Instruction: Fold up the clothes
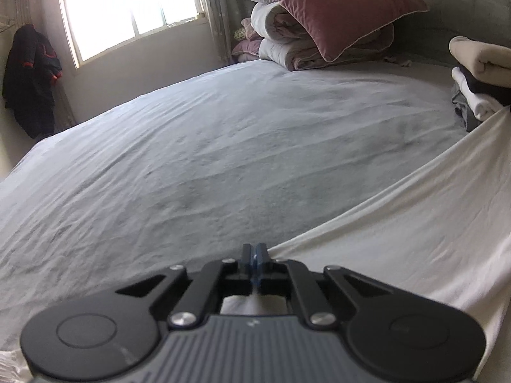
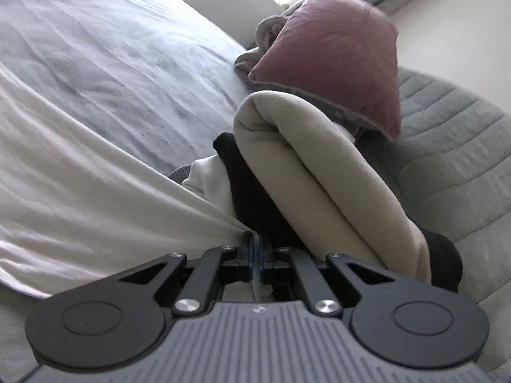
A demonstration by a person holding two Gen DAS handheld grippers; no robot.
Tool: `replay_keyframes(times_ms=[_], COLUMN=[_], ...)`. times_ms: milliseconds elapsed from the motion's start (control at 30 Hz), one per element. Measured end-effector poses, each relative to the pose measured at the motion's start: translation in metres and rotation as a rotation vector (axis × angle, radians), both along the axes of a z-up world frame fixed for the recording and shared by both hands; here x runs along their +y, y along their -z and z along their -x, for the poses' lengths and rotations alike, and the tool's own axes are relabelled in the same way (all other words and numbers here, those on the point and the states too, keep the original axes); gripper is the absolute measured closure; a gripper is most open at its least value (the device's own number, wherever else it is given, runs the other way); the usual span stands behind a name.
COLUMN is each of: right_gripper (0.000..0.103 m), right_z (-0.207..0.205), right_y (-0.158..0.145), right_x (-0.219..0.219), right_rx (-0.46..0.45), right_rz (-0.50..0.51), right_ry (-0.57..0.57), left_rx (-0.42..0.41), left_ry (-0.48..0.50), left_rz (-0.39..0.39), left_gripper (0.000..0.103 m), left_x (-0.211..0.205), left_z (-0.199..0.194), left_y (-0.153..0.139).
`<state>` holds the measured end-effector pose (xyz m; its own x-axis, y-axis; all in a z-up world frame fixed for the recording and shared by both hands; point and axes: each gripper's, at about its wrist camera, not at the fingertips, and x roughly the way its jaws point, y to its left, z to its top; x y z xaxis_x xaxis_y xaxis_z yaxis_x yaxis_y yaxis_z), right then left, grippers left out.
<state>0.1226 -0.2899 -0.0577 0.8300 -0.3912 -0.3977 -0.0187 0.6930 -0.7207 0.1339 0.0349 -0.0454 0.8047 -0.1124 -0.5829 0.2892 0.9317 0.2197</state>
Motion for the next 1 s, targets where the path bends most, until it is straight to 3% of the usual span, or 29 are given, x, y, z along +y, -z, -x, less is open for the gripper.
replay_keyframes(times_ms=[67,133,167,233,267,300,400,633,767,1000], right_gripper=[0.099,0.097,0.094,0.080,0.064,0.061,0.061,0.061,0.061,0.061], right_z=[0.002,0.005,0.006,0.010,0.014,0.017,0.031,0.067,0.080,0.080], right_y=[0.005,0.003,0.001,-0.009,-0.015,-0.021,-0.038,-0.053,-0.046,-0.033], right_x=[0.004,0.006,0.006,0.001,-0.003,-0.007,-0.020,-0.067,-0.061,-0.039], right_rx=[-0.012,-0.012,-0.012,-0.013,-0.013,-0.013,-0.025,-0.051,-0.057,-0.040], right_rz=[0.048,0.050,0.033,-0.044,-0.097,-0.150,-0.312,-0.842,-0.946,-1.028], right_ry=[0.000,0.001,0.002,0.010,0.014,0.019,0.050,0.189,0.182,0.065], left_rx=[0.004,0.012,0.014,0.020,0.021,0.021,0.044,0.097,0.142,0.152], left_ry=[-0.009,-0.023,-0.019,-0.007,0.003,0.013,0.054,0.150,0.175,0.216], left_rz=[0.008,0.028,0.042,0.070,0.074,0.076,0.056,0.006,0.005,0.191], left_gripper=[0.088,0.063,0.062,0.062,0.062,0.062,0.062,0.062,0.062,0.072], left_x=[0.001,0.003,0.004,0.004,0.002,0.000,-0.010,-0.033,-0.041,-0.031], left_z=[0.000,0.000,0.001,0.004,0.006,0.008,0.023,0.056,0.077,0.112], left_y=[-0.003,-0.008,-0.010,-0.016,-0.019,-0.022,-0.030,-0.047,-0.051,-0.031])
